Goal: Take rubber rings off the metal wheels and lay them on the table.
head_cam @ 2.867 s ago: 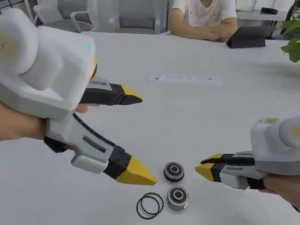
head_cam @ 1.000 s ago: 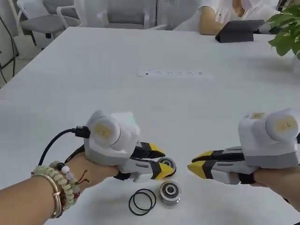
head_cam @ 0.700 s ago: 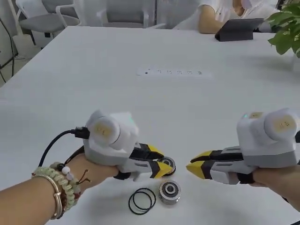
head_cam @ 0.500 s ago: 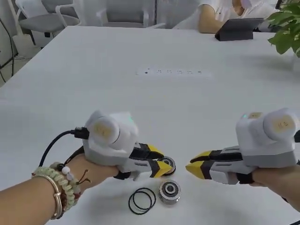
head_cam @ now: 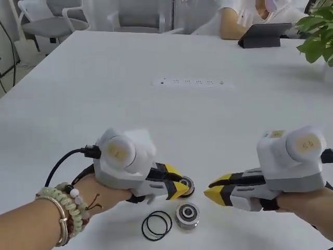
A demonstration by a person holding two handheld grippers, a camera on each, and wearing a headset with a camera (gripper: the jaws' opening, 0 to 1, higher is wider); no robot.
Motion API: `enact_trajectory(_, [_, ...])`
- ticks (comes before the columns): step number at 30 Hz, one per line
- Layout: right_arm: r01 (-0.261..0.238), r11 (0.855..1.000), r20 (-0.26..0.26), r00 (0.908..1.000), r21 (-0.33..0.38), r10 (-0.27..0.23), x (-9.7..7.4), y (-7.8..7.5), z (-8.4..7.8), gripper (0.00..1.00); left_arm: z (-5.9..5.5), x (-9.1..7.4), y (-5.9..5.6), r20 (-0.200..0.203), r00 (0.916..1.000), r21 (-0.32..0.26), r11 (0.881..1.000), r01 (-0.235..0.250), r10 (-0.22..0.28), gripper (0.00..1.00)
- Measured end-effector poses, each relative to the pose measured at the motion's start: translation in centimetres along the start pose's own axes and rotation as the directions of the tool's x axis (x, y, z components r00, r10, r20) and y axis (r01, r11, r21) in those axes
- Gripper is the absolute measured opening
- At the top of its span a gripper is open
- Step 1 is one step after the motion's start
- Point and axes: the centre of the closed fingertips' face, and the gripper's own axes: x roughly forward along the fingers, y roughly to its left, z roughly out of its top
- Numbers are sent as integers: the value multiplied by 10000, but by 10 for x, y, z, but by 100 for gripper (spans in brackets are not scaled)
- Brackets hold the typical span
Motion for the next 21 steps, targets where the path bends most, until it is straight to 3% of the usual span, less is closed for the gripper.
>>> enact_trajectory(4, [7,10000,-34,10000,13,-7,3,1,-2,10,0,1,-1,73,10000,-33,10000,-2,2,8])
enact_trajectory(10, [430,9987,-238,9988,-258,-437,17,2,-10,19,1,3,-3,100,9999,3,10000,34,-34,8])
enact_trajectory(15, [408,9981,106,9991,-456,-403,22,9,-2,19,1,3,-3,97,9999,7,10000,48,-48,8])
enact_trajectory(21, [639,9964,177,9979,-557,-631,23,7,-1,18,2,4,-6,140,9999,-22,10000,93,-93,8])
